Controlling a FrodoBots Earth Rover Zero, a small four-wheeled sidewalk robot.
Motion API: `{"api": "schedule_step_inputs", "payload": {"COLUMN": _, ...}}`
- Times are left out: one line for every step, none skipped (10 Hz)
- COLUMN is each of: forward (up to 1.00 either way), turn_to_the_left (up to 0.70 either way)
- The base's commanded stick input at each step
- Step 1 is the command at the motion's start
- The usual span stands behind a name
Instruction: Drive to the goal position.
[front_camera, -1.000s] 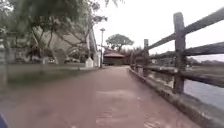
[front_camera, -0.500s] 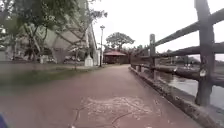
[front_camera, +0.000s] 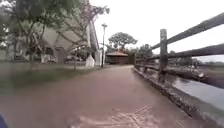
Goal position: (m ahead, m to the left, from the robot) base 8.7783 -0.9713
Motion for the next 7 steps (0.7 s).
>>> {"api": "schedule_step_inputs", "payload": {"forward": 1.0, "turn_to_the_left": 0.01}}
{"api": "schedule_step_inputs", "payload": {"forward": 1.0, "turn_to_the_left": 0.01}}
{"api": "schedule_step_inputs", "payload": {"forward": 1.0, "turn_to_the_left": 0.0}}
{"api": "schedule_step_inputs", "payload": {"forward": 1.0, "turn_to_the_left": 0.14}}
{"api": "schedule_step_inputs", "payload": {"forward": 1.0, "turn_to_the_left": 0.0}}
{"api": "schedule_step_inputs", "payload": {"forward": 1.0, "turn_to_the_left": 0.0}}
{"api": "schedule_step_inputs", "payload": {"forward": 1.0, "turn_to_the_left": 0.0}}
